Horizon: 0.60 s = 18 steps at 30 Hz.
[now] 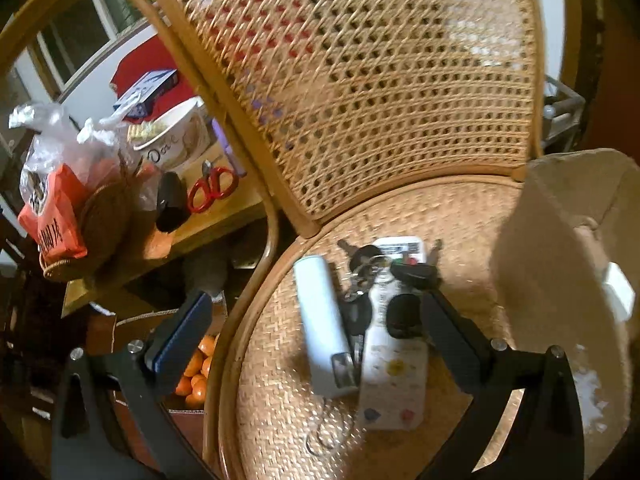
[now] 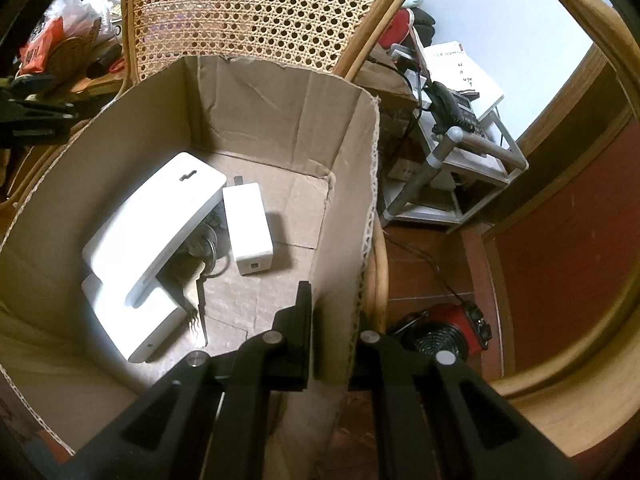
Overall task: Organize rigid objects
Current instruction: 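Reach the left tool to the white cylindrical power bank and grasp it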
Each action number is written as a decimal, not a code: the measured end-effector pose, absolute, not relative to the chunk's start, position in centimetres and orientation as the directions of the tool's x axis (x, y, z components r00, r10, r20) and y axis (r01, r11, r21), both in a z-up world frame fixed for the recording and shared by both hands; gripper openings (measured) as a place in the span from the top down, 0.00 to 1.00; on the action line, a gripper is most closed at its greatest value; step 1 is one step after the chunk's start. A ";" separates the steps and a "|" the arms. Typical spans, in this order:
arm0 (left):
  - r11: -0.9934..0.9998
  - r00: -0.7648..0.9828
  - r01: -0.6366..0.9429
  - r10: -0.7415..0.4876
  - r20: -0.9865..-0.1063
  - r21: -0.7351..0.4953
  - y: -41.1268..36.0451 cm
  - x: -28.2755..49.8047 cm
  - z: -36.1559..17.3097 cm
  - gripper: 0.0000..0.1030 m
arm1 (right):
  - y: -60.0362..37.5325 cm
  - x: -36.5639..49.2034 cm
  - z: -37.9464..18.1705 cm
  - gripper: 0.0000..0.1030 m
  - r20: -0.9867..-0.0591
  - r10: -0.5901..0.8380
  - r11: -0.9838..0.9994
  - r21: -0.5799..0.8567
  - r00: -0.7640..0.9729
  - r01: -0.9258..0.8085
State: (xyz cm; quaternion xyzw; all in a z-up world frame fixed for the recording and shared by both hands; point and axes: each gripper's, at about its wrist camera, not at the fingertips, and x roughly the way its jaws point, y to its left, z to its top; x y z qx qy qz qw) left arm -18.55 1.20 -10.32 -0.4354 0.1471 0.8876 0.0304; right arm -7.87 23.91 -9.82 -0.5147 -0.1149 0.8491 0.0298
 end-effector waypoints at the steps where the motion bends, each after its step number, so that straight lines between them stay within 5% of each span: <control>1: -0.955 -0.617 -0.180 -0.077 -0.783 0.236 1.0 -18.8 -10.6 0.01 | 23.9 -7.9 -9.8 0.91 -0.868 0.169 -0.972 -0.226 -0.467 0.069; 18: -0.979 -0.532 -0.049 -0.142 -0.835 0.197 -3.2 -21.6 -14.0 0.01 | 23.8 -7.7 -9.9 0.91 -0.868 0.171 -0.971 -0.229 -0.466 0.071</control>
